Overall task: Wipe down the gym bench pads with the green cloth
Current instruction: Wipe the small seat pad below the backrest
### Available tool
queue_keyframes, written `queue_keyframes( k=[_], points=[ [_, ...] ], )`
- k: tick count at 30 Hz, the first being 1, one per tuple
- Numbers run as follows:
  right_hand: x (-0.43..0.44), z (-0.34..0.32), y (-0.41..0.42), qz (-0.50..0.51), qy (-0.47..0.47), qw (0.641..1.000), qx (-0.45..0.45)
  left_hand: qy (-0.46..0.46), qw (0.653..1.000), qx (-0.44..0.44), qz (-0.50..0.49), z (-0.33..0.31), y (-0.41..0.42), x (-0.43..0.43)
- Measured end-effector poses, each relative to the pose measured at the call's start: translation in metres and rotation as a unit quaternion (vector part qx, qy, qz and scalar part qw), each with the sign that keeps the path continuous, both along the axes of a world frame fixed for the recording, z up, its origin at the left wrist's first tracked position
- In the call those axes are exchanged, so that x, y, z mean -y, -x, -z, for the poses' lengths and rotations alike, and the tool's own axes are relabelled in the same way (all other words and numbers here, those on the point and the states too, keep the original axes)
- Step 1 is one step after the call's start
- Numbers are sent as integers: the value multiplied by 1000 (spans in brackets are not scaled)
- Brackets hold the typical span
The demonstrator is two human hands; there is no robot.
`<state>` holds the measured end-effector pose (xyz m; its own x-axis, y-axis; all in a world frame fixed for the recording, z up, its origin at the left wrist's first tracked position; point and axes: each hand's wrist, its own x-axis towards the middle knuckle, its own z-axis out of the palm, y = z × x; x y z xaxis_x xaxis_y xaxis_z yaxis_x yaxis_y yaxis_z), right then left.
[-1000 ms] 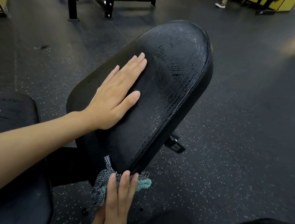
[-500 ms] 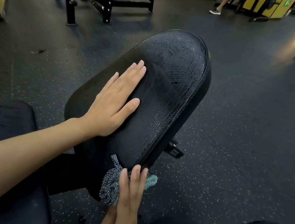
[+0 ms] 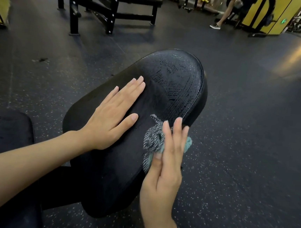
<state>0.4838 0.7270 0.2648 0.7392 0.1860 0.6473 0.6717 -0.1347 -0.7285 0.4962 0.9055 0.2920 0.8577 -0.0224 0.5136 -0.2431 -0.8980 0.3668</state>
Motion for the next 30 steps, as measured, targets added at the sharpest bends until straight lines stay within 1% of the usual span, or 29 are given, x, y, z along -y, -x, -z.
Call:
queue_keyframes(
  k=[3,7,11,13,16,20,22,25,28,30],
  points=[
    [4,-26,-27,-10,12,1000,1,-2,1000,-5,3,-1,0,0],
    [16,-52,-61,-28,64,997,26,2,1000,-9,-1,-2,1,0],
    [24,-82,-99,-63,132,987,70,10,1000,-15,-8,-3,2,2],
    [26,-102,-122,-86,174,978,74,13,1000,-18,-13,-3,2,2],
    [23,-129,-153,-145,244,958,50,21,999,-19,-26,-3,4,5],
    [19,-146,-179,-211,295,931,45,22,998,-39,-49,-8,5,12],
    [16,-151,-189,-230,300,925,44,3,997,-60,-58,-14,6,11],
    [6,-163,-202,-243,290,925,28,-27,992,-95,-73,-27,4,9],
    [-1,-178,-210,-244,278,929,7,-12,988,-126,-92,-44,-7,11],
    [-3,-191,-215,-249,265,931,-24,6,984,-142,-104,-56,-15,12]
  ],
)
